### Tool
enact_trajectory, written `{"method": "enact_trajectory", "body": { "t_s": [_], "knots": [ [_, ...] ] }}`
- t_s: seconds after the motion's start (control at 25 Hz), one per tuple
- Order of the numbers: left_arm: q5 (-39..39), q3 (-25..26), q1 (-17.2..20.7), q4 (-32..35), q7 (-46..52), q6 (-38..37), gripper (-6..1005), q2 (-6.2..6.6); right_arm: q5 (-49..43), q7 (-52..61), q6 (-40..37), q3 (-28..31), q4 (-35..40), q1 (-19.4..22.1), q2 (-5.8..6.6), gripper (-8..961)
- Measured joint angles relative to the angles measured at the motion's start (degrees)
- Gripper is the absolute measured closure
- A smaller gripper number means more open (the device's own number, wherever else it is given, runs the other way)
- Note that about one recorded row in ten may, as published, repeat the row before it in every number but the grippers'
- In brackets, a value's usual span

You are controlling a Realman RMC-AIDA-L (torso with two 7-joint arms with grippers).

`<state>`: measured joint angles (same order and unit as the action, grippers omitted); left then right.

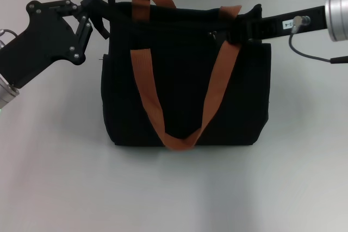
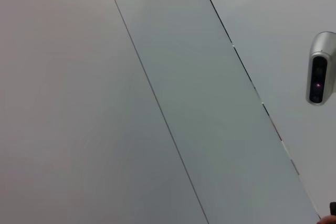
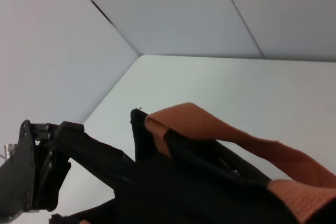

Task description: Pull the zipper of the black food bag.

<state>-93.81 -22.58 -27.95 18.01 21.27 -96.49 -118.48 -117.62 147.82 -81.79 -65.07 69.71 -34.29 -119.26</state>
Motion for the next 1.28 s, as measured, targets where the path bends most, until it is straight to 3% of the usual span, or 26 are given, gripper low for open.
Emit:
{"method": "enact_trajectory", "body": {
  "t_s": [1.0,1.28],
  "knots": [
    [0.1,0.0,-0.2,0.1,0.0,0.2,892,0.09,-2.8,-0.3,-2.9,5.4,3.4,2.9,0.0,959],
    [0.1,0.0,-0.1,0.1,0.0,0.3,889,0.06,-0.6,-1.4,-3.3,6.1,3.4,3.0,0.0,915]
  ]
}}
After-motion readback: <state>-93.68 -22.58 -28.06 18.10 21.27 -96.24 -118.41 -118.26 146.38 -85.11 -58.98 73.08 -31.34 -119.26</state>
